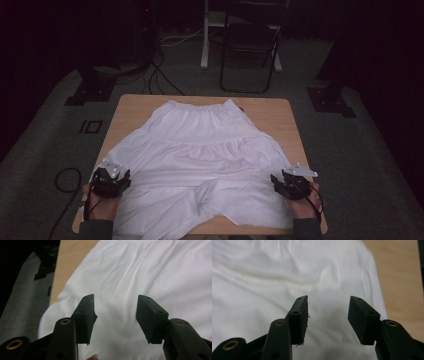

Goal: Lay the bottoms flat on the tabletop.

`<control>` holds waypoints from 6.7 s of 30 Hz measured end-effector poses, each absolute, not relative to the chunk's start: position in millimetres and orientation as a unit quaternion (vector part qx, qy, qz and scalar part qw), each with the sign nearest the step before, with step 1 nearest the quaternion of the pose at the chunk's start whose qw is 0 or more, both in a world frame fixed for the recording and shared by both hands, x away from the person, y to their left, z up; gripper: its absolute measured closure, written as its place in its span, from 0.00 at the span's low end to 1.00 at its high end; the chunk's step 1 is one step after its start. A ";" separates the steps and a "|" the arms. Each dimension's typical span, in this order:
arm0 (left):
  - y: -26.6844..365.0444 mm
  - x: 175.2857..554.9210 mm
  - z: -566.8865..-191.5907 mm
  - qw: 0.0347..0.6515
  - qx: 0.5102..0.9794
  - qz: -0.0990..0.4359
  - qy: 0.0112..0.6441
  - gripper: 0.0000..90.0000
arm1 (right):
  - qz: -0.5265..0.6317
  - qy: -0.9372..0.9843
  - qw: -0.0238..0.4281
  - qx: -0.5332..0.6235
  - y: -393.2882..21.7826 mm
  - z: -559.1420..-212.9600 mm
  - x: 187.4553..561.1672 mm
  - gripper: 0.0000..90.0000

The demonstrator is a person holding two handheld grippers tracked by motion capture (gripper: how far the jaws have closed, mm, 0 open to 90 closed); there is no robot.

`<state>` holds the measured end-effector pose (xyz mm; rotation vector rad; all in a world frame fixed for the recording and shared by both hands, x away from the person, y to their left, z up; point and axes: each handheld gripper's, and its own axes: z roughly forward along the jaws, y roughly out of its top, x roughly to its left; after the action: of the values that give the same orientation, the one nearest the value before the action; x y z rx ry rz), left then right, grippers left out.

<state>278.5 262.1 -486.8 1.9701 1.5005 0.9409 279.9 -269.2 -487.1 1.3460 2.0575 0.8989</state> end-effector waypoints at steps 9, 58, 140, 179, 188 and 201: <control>240.1 324.7 -502.1 0.282 0.723 0.314 0.547 0.52 | 0.296 0.774 0.220 0.515 -245.6 -498.7 337.3 0.49; 221.1 276.9 -523.6 0.315 0.751 0.252 0.523 0.47 | 0.304 0.770 0.208 0.520 -288.2 -509.3 248.8 0.44; 214.9 412.3 -543.9 0.319 0.742 0.240 0.539 0.38 | 0.304 0.767 0.246 0.509 -228.8 -542.0 418.7 0.38; 227.1 359.8 -479.3 0.355 0.738 0.242 0.521 0.42 | 0.333 0.787 0.178 0.488 -246.6 -497.1 381.9 0.43; 246.4 297.4 -485.1 0.339 0.737 0.261 0.524 0.42 | 0.324 0.798 0.158 0.483 -252.5 -519.1 325.0 0.44; 310.2 242.9 -498.8 0.257 0.716 0.285 0.583 0.67 | 0.309 0.808 0.175 0.469 -271.1 -530.3 277.0 0.41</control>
<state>242.9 310.2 -498.8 1.9423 1.5823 0.7740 277.0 -271.1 -530.3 1.3297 2.2900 0.8769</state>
